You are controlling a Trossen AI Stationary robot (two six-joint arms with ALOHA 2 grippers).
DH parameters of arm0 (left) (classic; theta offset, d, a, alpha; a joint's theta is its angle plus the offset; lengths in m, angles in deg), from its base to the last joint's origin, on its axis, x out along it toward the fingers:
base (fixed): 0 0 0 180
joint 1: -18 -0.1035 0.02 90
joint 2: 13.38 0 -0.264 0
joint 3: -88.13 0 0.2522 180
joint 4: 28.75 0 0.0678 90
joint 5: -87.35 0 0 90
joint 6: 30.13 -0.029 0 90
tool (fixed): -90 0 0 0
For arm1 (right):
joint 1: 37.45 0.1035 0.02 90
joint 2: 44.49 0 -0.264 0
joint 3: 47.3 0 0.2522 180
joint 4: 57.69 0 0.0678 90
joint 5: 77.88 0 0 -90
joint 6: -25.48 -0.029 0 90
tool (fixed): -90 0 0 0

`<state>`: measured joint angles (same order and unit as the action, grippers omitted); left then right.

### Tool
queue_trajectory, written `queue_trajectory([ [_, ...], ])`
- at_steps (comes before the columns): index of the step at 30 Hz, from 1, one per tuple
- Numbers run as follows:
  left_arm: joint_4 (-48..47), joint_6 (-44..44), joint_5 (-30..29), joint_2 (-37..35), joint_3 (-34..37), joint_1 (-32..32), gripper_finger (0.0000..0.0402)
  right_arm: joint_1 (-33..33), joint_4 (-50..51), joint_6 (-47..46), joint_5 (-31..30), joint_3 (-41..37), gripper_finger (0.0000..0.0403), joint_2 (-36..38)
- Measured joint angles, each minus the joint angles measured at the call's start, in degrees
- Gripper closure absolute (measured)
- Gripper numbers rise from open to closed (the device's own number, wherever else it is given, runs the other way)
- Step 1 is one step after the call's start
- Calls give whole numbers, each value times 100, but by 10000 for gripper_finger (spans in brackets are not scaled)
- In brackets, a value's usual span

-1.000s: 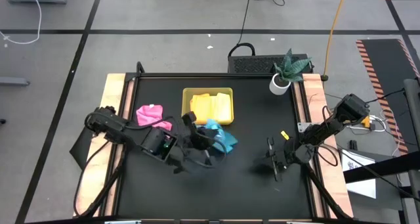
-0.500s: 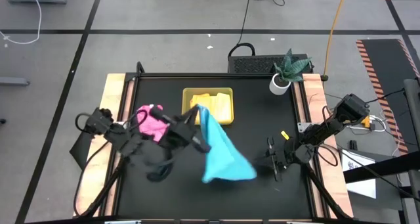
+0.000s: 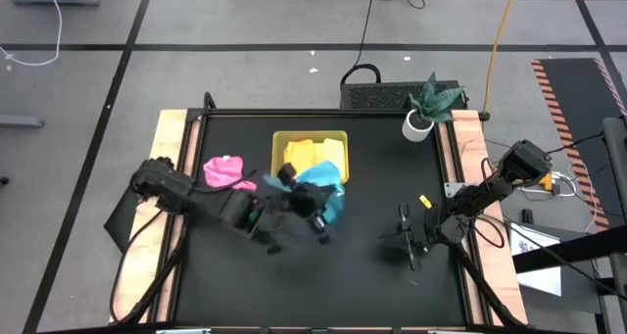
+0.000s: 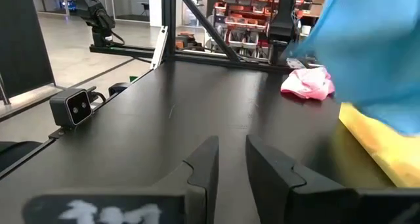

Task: Fold microfiber towels
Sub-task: Fold the blue microfiber cloth

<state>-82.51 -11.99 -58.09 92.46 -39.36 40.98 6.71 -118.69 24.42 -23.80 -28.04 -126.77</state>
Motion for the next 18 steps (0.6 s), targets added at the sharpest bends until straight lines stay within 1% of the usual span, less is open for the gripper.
queue_trajectory([
  [1, -367, 464, 483, 0, 5, -119, 401, 0, 0, 0, 0, 0, 332, 0],
  [4, -1502, 1746, 1561, 7, 12, -452, 401, 0, -1, -2, 0, 0, 332, 0],
  [6, -2092, 2368, 1964, 5, 12, -598, 401, 0, 0, -1, 0, 0, 332, 0],
  [8, -2477, 2661, 1929, 4, 12, -647, 401, 0, -2, -4, 0, 0, 332, 0],
  [10, -2587, 2698, 1637, 4, 12, -646, 401, 0, -2, -116, 26, 0, 332, 0],
  [14, -2581, 2653, 1231, 0, 12, -625, 401, -92, 321, -210, 453, 228, 332, -4],
  [16, -2581, 2649, 1013, 0, 12, -626, 401, -162, 873, -260, 463, 559, 329, -12],
  [18, -2577, 2589, 883, 0, 12, -633, 401, -263, 1662, -280, 404, 998, 320, -87],
])
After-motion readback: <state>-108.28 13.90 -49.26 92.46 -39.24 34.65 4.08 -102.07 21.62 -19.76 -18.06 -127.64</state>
